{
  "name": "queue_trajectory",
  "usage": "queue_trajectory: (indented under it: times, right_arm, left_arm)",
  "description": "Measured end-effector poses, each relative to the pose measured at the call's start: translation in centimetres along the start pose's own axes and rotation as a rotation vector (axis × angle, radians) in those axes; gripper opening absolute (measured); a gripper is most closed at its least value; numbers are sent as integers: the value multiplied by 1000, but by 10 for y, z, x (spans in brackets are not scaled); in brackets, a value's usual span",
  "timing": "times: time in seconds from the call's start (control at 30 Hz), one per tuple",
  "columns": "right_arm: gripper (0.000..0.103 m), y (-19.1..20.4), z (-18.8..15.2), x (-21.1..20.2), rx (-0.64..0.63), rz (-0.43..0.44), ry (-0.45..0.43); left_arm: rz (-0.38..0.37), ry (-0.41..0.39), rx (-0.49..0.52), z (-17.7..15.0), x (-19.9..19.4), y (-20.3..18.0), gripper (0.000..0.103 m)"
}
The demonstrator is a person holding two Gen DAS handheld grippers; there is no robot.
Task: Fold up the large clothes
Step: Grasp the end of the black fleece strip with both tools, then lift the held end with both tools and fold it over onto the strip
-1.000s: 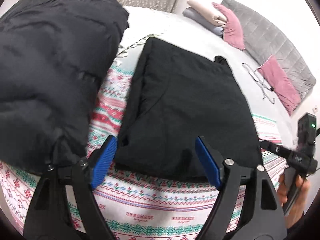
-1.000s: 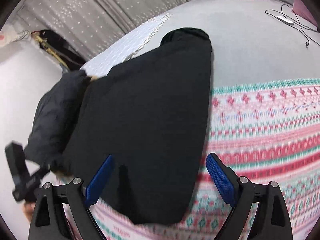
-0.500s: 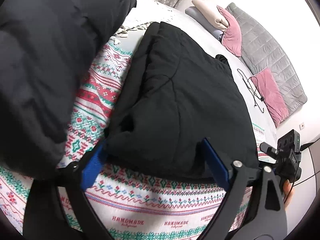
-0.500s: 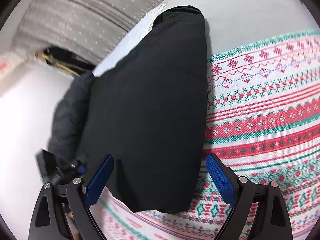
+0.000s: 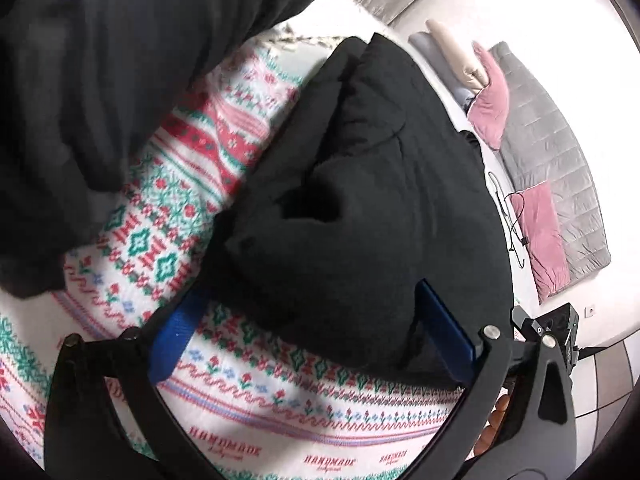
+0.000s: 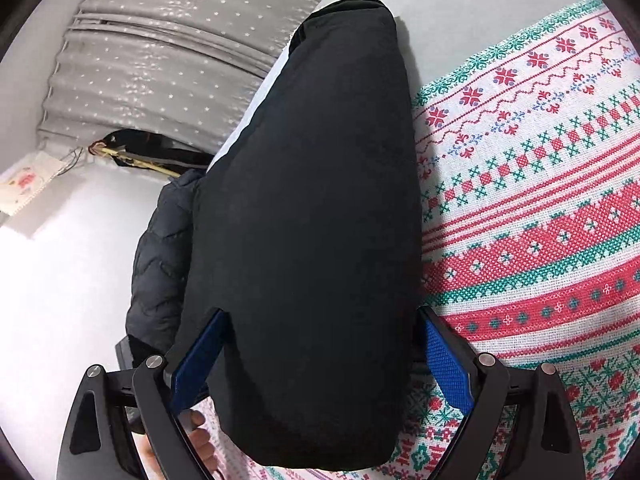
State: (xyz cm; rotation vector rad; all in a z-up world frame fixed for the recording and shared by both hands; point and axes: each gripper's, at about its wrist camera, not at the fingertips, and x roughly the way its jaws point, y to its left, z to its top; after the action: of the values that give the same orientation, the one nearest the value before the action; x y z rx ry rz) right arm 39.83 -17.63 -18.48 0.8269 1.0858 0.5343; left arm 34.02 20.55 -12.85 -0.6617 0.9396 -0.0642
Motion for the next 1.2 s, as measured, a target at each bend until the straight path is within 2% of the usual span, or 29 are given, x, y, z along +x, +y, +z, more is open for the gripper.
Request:
queue_trajectory:
  times: [0.1, 0.3, 0.43, 0.6, 0.7, 0.83, 0.9, 0.93, 0.97, 1.07, 1.2]
  right_arm:
    - [94, 0, 3, 2, 1, 10, 0]
    - [94, -12, 15, -8, 21, 47, -23]
    - [94, -29, 46, -21, 63, 95, -89]
    - [94, -55, 106, -21, 144, 132, -166]
    - [94, -55, 140, 2, 115, 108, -144]
    - [94, -41, 166, 30, 42, 98, -147]
    - [93, -34, 173, 41, 7, 53, -147]
    - [89, -31, 175, 48, -17, 11, -138]
    - [78, -29, 175, 51, -36, -22, -131]
    - [64, -36, 173, 48, -39, -17, -134]
    - [57, -31, 171, 49, -77, -51, -143]
  left_arm:
    - [-29, -30, -18, 0, -1, 2, 92]
    - [-47, -67, -53, -5, -3, 9, 92]
    - [-55, -89, -48, -7, -5, 13, 90]
    - [-79, -129, -49, -10, -2, 10, 81]
    - [-109, -125, -58, -9, -1, 13, 78]
    - [-127, -123, -49, -7, 1, 13, 76]
    - [-136, -120, -47, -7, 2, 13, 75]
    - [-138, -119, -49, -5, 3, 12, 74]
    - [-141, -120, -49, -5, 3, 12, 73]
    - [-146, -127, -44, -6, 2, 9, 69]
    - [-144, -135, -39, -7, 1, 8, 65]
